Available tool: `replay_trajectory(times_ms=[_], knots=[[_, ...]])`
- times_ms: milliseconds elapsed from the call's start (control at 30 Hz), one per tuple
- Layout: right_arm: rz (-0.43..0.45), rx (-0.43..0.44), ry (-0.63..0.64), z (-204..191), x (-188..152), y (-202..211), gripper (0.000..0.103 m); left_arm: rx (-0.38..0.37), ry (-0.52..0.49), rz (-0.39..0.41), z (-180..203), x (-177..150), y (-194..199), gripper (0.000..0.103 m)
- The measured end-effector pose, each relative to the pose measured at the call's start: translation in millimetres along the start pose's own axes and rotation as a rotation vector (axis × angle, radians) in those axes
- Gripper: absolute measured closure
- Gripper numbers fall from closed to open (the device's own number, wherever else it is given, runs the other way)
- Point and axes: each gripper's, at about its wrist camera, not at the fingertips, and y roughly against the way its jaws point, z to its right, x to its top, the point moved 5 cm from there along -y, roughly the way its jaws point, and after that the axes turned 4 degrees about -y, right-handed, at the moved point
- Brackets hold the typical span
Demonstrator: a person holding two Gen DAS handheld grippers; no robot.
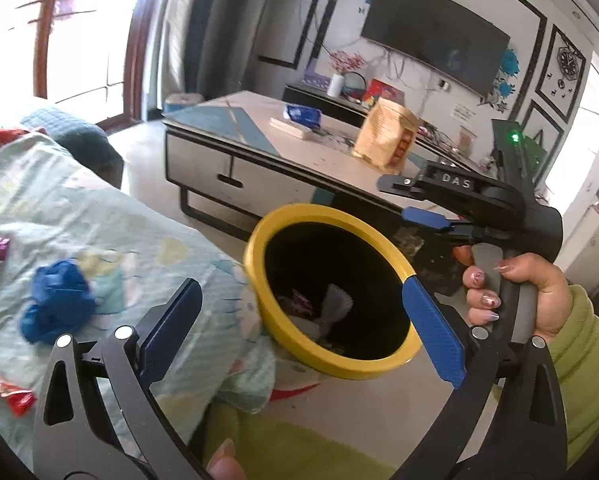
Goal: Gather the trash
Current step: 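Open both tools to drop the green bag and purple wrapper into the bin, then move both open tools back over the remaining trash on the bed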
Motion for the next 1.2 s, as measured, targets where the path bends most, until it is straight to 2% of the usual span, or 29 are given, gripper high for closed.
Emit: replay_trajectory(times_ms=[200,300,533,900,1200], knots=[[0.041,-0.003,0.044,-21.9,-2.6,10.1,0.033,0.089,0.009,0.045,-20.9,0.5,27.8,0.011],[0.043,0.010,0.070,-34.7,-6.4,13.2,0.030,0.109,0.026,0.068,-29.8,2.9,39.8,0.011],[0.043,0.047,0.133,-71.0,-18.9,20.1,0.029,0.167,0.064,0.132,-53.4,5.4,70.9,0.011],[0.009,0.116,0.245,-131.4,-50.9,27.0,0.028,0.266,0.138,0.204,-99.5,0.4,117.7,0.011],[-0.045,0.154,0.332,-171.5,-86.3,25.2,0.027,0.309,0.197,0.256,-133.7,-5.1,153.0,0.011]])
